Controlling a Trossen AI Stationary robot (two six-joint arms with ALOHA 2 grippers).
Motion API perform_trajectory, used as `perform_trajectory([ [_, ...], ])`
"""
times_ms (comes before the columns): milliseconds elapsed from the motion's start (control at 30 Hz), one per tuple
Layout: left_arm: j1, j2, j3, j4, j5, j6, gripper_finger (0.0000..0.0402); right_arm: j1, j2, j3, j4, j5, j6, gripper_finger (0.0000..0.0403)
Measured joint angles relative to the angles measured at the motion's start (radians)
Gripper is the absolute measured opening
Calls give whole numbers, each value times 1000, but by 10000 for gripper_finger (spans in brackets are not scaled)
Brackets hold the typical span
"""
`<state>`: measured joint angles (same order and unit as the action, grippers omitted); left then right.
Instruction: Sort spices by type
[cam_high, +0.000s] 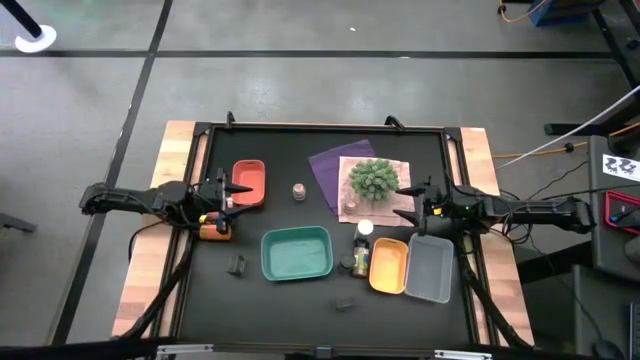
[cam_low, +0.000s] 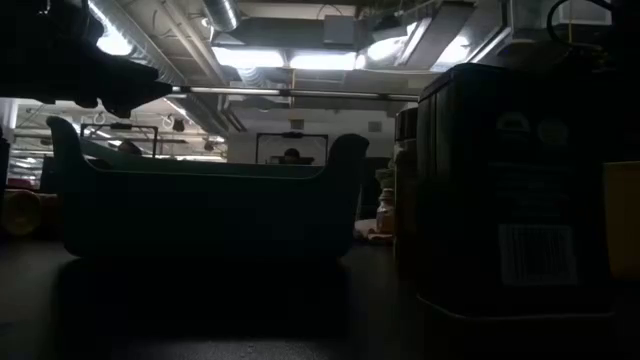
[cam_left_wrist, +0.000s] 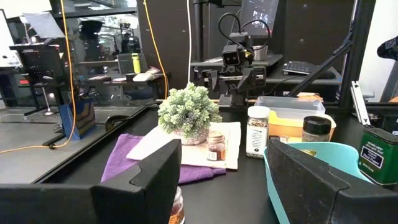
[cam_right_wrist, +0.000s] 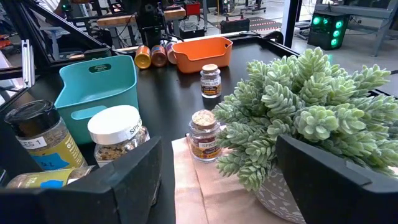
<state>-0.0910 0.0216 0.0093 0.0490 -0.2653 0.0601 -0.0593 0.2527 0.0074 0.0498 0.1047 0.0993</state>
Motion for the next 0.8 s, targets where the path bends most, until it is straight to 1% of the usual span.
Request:
perform_trajectory([
  [167,0,0,0,0,0,0,227,0,0,0,1,26,-2,312],
  [433,0,0,0,0,0,0,227,0,0,0,1,26,-2,312],
  [633,0,0,0,0,0,46,227,0,0,0,1,26,-2,312],
  [800,0,0,0,0,0,46,227,0,0,0,1,26,-1,312],
])
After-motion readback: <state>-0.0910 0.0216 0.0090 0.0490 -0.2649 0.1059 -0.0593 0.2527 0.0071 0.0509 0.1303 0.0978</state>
